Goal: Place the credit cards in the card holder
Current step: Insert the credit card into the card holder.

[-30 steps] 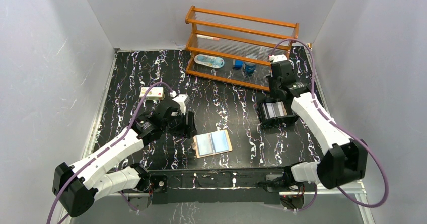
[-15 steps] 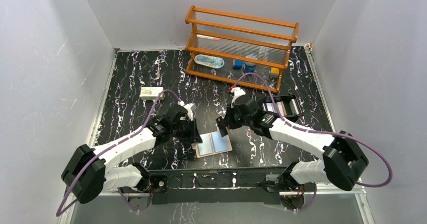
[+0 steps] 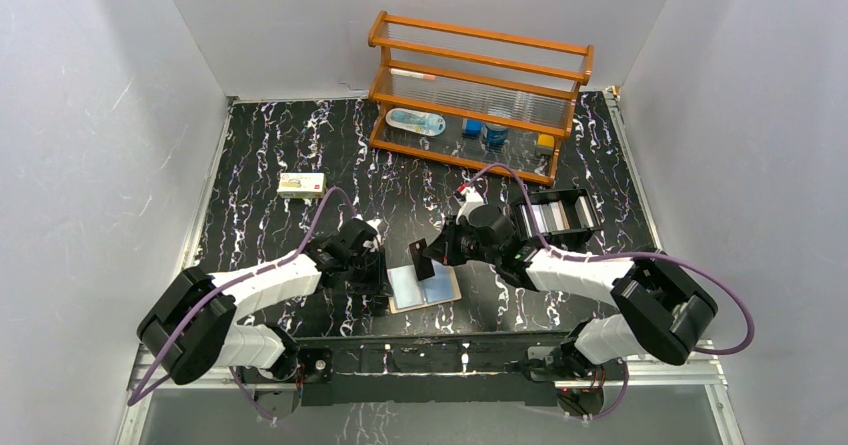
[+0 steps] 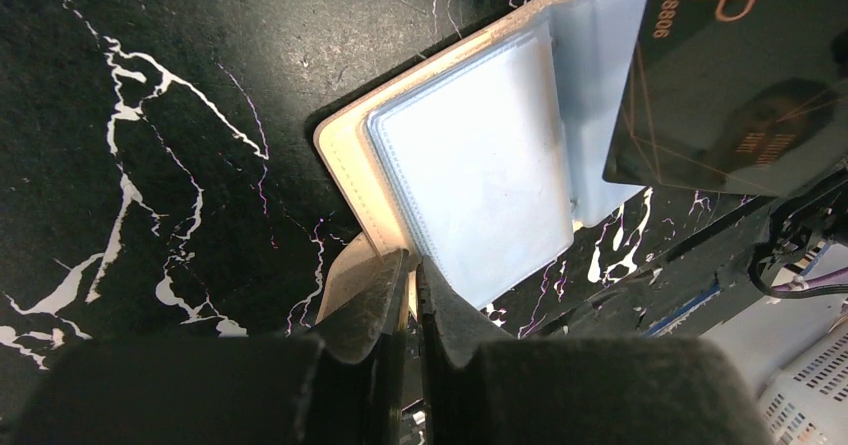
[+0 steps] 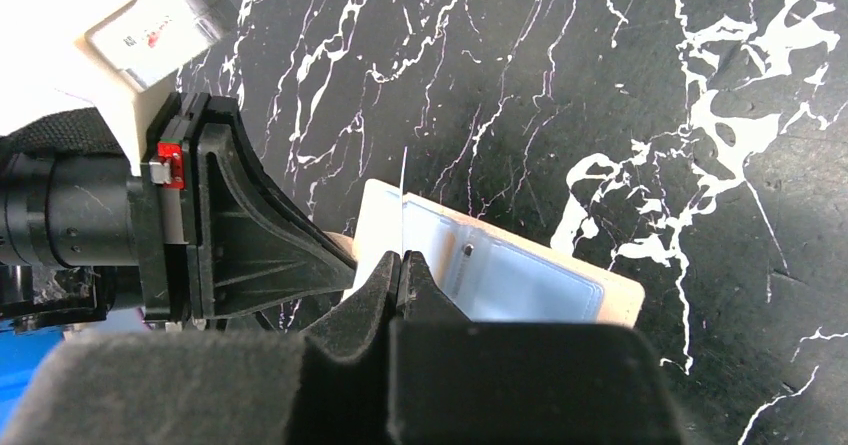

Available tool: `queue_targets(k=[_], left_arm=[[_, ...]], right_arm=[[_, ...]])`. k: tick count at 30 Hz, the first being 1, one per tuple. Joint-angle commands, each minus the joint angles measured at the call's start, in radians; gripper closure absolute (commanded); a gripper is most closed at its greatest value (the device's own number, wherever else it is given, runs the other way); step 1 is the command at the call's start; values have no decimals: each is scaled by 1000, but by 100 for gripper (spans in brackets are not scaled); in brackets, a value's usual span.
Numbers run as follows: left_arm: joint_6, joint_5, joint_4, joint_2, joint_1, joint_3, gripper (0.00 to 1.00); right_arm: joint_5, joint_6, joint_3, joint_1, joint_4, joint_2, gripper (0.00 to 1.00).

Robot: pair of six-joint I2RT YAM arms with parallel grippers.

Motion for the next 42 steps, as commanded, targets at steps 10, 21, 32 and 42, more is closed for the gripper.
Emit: queue_targets(k=[10,21,32,42], left_arm=[[-6,-64,-5,-1,-3,-53,93],[-8,-58,-2,-2,-2,-56,94],[-21,-53,6,21,-2,-57,94],[-28,-68,0,21,-2,-64,94]], right_arm=[[21,54,-61,0,180,42,100],[16,60,-89,-2,215,83,100],[-7,163,-187,-1,354,108,100],[-23,230,-276,1,446,125,100]])
